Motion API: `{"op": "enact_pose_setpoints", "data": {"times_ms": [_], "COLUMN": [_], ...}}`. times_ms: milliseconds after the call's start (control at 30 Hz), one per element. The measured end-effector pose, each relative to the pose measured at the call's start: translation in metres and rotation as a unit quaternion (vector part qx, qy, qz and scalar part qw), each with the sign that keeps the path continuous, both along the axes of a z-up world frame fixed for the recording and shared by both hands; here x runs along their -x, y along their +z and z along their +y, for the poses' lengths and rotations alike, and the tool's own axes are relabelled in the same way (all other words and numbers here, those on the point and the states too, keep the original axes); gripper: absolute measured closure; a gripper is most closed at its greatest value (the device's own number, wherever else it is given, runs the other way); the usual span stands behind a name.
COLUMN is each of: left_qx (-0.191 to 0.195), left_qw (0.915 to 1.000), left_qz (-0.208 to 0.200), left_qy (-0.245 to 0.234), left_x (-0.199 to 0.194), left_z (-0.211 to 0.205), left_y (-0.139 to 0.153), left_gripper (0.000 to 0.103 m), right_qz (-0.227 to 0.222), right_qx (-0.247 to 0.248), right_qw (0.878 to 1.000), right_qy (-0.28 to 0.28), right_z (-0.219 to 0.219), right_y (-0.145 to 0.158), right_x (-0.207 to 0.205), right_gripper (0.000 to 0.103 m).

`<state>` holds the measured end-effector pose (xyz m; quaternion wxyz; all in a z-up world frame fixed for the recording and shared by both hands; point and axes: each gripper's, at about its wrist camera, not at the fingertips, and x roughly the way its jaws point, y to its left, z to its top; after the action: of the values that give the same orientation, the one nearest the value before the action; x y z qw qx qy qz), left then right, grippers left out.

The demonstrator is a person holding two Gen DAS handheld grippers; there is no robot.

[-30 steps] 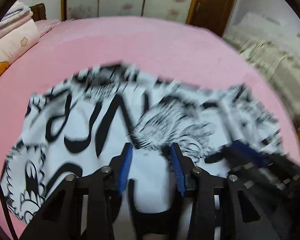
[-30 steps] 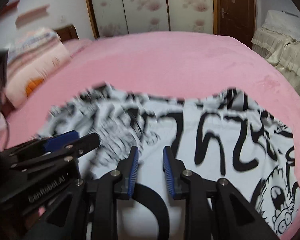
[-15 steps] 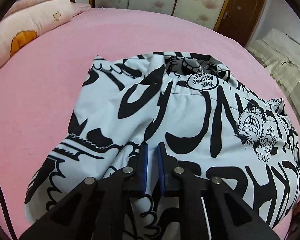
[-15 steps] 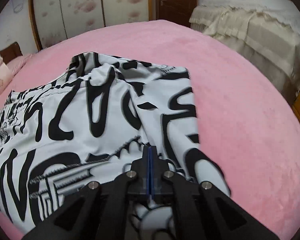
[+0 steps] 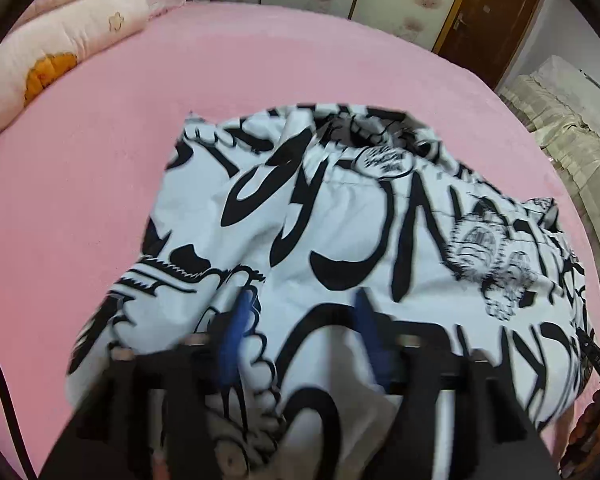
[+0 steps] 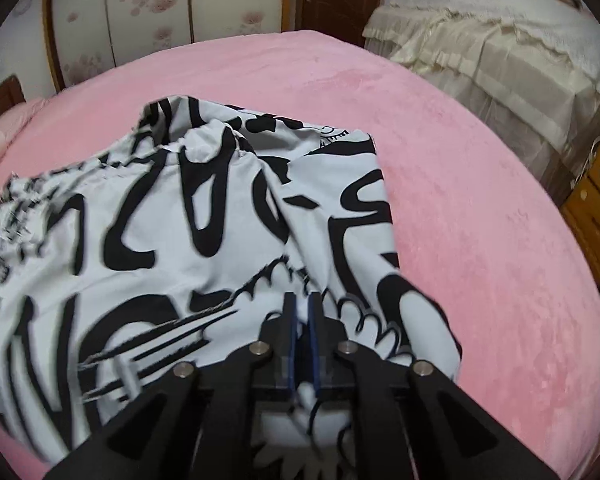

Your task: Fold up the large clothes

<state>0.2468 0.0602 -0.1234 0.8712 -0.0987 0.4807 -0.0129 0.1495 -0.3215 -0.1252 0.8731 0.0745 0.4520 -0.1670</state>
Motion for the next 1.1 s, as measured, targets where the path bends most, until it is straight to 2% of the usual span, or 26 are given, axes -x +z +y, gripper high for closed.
{"op": "enact_pose_setpoints", "data": {"times_ms": [67,267,433,733,767,800,867,1000,1100], "left_qx": [-0.014,-0.042,-0.022,0.015,0.019,0.024,0.032,0.047,0.062], "left_qw": [0.9998,0.9988,0.9995,0.9987,0.9985,0.9982,0.9976,0.997,0.997], "left_qz": [-0.014,-0.023,-0.022,-0.046,-0.047,-0.05,-0.055,-0.051,-0.038], "left_qy": [0.0,-0.013,-0.006,-0.016,-0.019,-0.022,-0.028,-0.034,-0.025], "left_x": [0.011,0.048,0.081,0.133,0.138,0.144,0.156,0.166,0.166], "left_z": [-0.004,-0.019,-0.019,-0.026,-0.026,-0.026,-0.028,-0.027,-0.022], "left_y": [0.016,0.059,0.088,0.133,0.136,0.139,0.143,0.137,0.118], "left_gripper": [0.032,0.032,0.032,0.031,0.029,0.028,0.026,0.024,0.024], "right_qz": [-0.008,-0.038,-0.059,-0.098,-0.102,-0.106,-0.121,-0.137,-0.146], "right_qx": [-0.009,-0.029,-0.029,-0.037,-0.041,-0.041,-0.038,-0.024,-0.02], "right_qw": [1.0,0.999,0.997,0.991,0.99,0.989,0.987,0.983,0.98], "right_qy": [-0.001,0.017,0.038,0.089,0.093,0.096,0.101,0.123,0.135], "right_z": [0.008,0.045,0.077,0.135,0.14,0.144,0.154,0.173,0.185], "right_y": [0.013,0.055,0.085,0.129,0.132,0.135,0.142,0.147,0.143], "right_x": [0.01,0.04,0.061,0.093,0.097,0.1,0.109,0.119,0.122], "right_gripper": [0.09,0.09,0.09,0.088,0.081,0.068,0.054,0.054,0.054]}}
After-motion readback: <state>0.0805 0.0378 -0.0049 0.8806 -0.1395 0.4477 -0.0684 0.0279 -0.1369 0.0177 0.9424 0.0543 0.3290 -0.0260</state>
